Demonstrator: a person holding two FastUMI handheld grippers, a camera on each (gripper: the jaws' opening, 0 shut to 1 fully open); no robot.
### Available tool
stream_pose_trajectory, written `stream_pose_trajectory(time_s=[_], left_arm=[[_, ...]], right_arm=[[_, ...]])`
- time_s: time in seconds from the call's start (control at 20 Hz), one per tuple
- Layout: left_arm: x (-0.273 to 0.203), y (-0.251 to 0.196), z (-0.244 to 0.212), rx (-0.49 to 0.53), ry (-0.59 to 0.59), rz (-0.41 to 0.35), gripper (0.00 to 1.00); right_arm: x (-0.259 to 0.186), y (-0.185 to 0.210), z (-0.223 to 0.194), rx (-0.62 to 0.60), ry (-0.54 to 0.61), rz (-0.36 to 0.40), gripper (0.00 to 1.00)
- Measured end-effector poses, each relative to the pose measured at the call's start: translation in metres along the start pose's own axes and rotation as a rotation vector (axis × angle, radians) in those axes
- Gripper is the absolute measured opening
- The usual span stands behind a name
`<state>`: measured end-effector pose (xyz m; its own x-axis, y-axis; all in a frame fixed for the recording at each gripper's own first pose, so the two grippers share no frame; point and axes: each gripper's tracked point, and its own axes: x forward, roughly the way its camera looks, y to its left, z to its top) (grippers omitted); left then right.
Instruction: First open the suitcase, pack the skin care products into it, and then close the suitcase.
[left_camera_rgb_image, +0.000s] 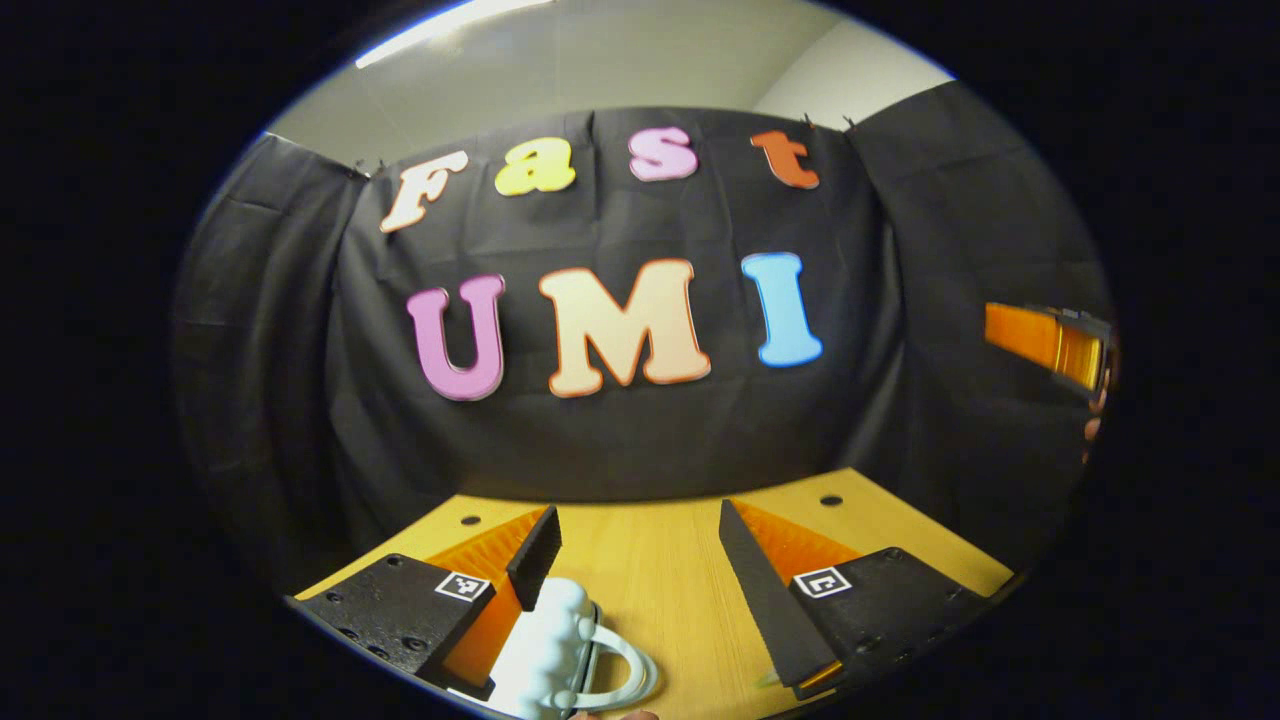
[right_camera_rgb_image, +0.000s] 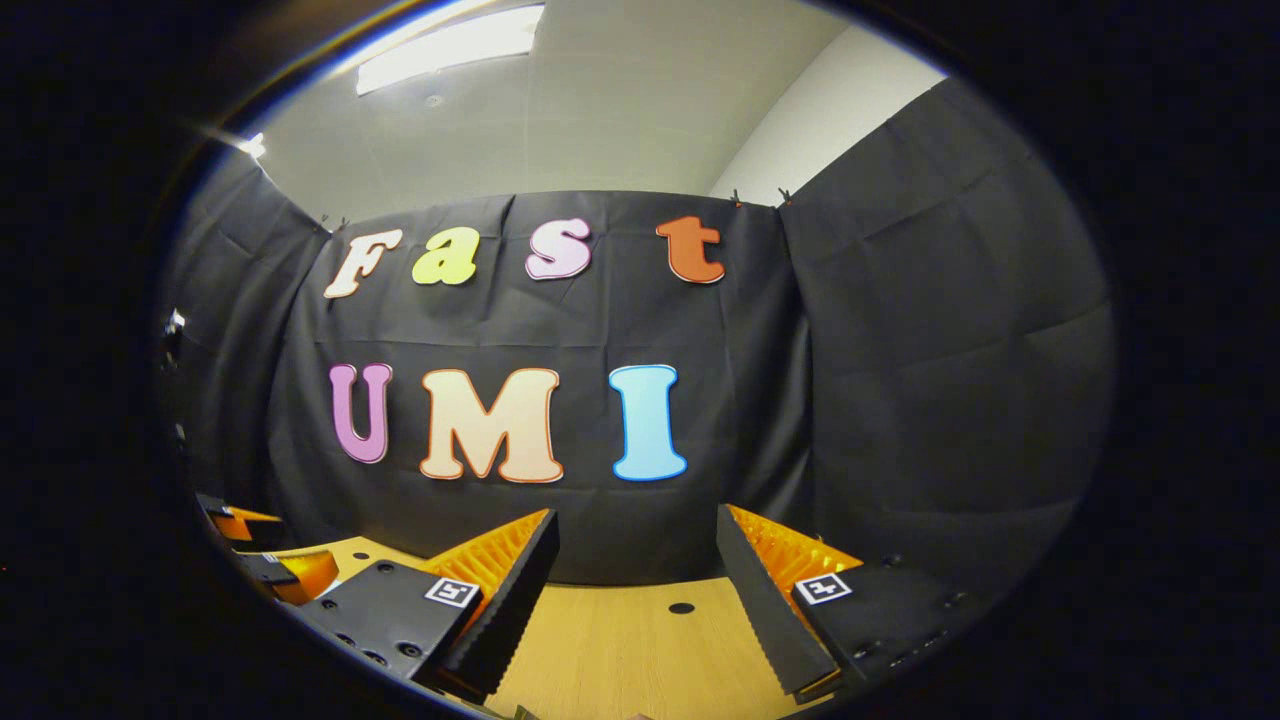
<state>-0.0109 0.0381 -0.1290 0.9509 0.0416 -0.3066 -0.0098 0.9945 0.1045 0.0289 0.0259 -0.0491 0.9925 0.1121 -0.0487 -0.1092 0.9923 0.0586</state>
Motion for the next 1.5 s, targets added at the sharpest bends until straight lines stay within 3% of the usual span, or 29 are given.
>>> stream_pose_trajectory(time_s=[0.3,0.65,1.05,1.1,1.15,1.25,1.4,1.5], left_arm=[[0.012,0.011,-0.067,0.006,0.193,-0.034,0.96],[0.013,0.009,-0.143,-0.029,0.412,-0.013,0.96],[0.010,-0.004,-0.201,-0.050,0.596,-0.019,0.96],[0.011,-0.007,-0.206,-0.051,0.614,-0.024,0.90],[0.012,-0.010,-0.211,-0.057,0.633,-0.035,0.96],[0.013,-0.016,-0.221,-0.079,0.672,-0.053,0.95],[0.018,-0.011,-0.230,-0.084,0.695,-0.035,0.77],[0.020,-0.011,-0.237,-0.077,0.720,-0.036,0.71]], right_arm=[[0.004,0.010,-0.004,-0.039,0.003,-0.042,0.98],[0.005,0.005,-0.024,-0.070,0.070,-0.051,0.98],[0.007,-0.008,-0.031,-0.107,0.098,-0.064,0.98],[0.007,-0.010,-0.033,-0.114,0.099,-0.068,0.98],[0.008,-0.011,-0.033,-0.123,0.100,-0.071,0.98],[0.007,-0.013,-0.034,-0.135,0.102,-0.073,0.98],[0.005,-0.013,-0.034,-0.148,0.097,-0.076,0.98],[0.004,-0.013,-0.033,-0.158,0.094,-0.077,0.98]])
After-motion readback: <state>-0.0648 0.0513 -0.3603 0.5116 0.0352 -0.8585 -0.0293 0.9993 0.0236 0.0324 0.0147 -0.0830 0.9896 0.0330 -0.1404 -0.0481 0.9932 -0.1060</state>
